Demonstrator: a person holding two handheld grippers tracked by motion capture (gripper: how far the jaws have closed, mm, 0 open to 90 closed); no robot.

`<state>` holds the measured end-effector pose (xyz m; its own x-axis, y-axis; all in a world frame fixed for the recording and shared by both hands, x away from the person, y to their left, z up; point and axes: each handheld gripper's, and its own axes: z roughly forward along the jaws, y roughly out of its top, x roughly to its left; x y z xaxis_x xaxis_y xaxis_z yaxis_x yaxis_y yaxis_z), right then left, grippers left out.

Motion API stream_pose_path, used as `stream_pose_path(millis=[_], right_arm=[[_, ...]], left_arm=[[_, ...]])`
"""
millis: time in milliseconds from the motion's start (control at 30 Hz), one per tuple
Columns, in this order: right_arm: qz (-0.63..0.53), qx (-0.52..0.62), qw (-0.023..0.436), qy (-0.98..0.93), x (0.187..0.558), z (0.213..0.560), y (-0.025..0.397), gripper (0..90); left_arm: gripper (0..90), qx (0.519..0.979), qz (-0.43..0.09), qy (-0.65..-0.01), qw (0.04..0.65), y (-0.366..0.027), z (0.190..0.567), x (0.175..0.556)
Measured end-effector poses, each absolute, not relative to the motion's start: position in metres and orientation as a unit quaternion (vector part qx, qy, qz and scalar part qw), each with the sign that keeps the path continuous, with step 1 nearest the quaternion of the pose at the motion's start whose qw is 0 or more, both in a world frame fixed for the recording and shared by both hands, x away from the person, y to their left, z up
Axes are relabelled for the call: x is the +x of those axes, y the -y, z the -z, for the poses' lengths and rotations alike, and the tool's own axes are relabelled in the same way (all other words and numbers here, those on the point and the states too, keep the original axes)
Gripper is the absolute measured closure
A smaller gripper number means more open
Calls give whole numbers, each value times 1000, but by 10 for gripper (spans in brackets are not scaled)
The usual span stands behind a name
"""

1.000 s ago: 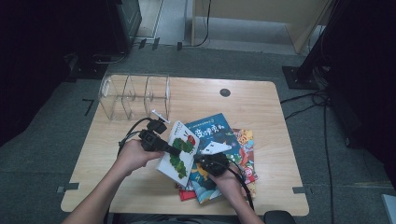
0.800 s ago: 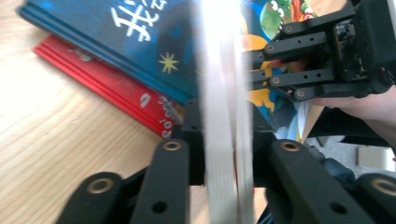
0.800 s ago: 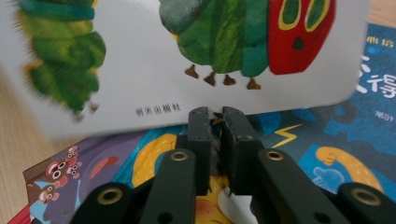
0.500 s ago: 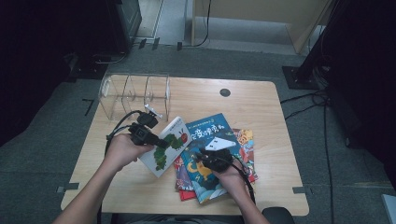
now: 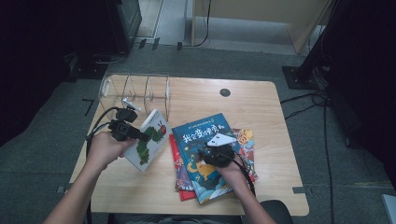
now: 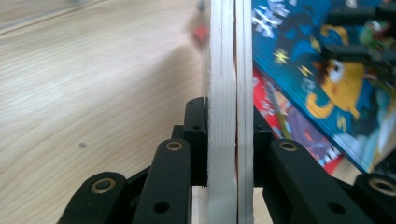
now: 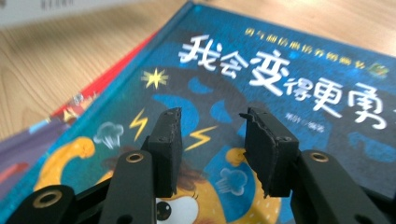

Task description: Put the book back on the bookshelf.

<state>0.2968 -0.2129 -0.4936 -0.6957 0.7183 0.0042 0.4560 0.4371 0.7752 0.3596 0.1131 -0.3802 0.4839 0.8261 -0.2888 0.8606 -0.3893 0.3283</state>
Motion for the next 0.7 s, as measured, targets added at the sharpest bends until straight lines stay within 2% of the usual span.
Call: stream_pose_path(millis=[267,700], right_arm=[[-395,360,164,-829,298,494,212,507],[-396,362,158,-829,298,494,213,493]], left_arm=[[773,808,37,-546,220,-116,373,379],[772,787,30,-580,209,-105,371,415]])
